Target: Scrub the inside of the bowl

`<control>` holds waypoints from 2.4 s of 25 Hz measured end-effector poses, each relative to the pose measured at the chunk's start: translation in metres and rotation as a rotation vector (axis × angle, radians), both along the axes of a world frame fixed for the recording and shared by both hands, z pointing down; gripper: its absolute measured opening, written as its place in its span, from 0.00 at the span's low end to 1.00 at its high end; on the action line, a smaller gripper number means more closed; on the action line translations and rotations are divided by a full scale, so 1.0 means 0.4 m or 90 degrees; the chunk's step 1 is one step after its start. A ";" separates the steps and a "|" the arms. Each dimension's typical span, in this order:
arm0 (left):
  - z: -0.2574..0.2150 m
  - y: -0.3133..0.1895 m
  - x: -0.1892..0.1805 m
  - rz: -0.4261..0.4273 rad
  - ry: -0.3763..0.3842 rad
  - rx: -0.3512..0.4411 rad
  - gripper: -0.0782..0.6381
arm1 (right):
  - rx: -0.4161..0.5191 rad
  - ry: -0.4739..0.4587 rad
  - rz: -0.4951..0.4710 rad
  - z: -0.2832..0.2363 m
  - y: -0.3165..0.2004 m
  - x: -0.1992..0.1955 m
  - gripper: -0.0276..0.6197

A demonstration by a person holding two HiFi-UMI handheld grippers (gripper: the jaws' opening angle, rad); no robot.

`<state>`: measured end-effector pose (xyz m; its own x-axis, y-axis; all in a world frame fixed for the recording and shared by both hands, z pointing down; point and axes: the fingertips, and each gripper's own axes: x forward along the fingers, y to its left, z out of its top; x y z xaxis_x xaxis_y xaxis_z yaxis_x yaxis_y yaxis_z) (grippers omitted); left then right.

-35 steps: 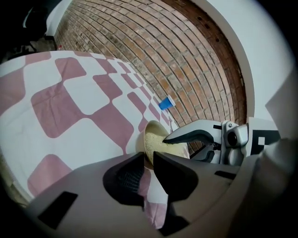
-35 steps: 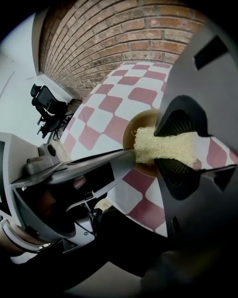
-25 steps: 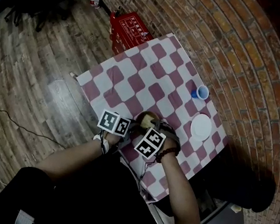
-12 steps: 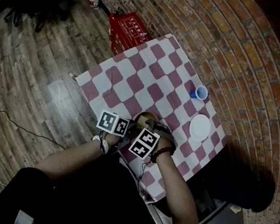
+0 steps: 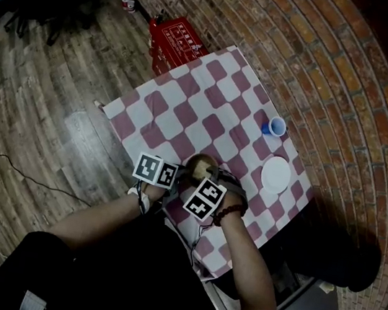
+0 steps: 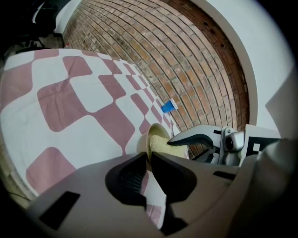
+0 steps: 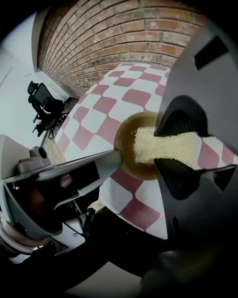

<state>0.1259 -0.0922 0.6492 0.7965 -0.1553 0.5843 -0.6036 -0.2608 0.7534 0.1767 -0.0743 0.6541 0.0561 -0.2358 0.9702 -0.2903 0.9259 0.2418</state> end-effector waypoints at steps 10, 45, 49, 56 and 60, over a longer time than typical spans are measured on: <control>-0.001 0.004 0.000 -0.002 -0.009 0.000 0.18 | 0.005 -0.015 -0.009 0.008 0.000 -0.044 0.28; -0.087 0.029 -0.080 -0.030 0.037 0.056 0.18 | 0.075 -0.074 0.091 -0.088 -0.008 0.048 0.28; -0.107 0.040 -0.122 -0.036 0.041 0.070 0.18 | 0.080 -0.122 0.135 -0.105 0.040 0.057 0.28; -0.119 0.075 -0.159 -0.028 0.034 0.070 0.18 | 0.069 -0.157 0.141 -0.100 0.083 0.006 0.28; -0.139 0.086 -0.150 -0.007 0.037 0.087 0.18 | 0.071 -0.168 0.131 -0.085 0.057 -0.045 0.28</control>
<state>0.0659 -0.0577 0.5937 0.8264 -0.2390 0.5099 -0.5631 -0.3574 0.7451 0.1588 -0.0513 0.6199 -0.1362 -0.3515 0.9262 -0.5340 0.8135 0.2302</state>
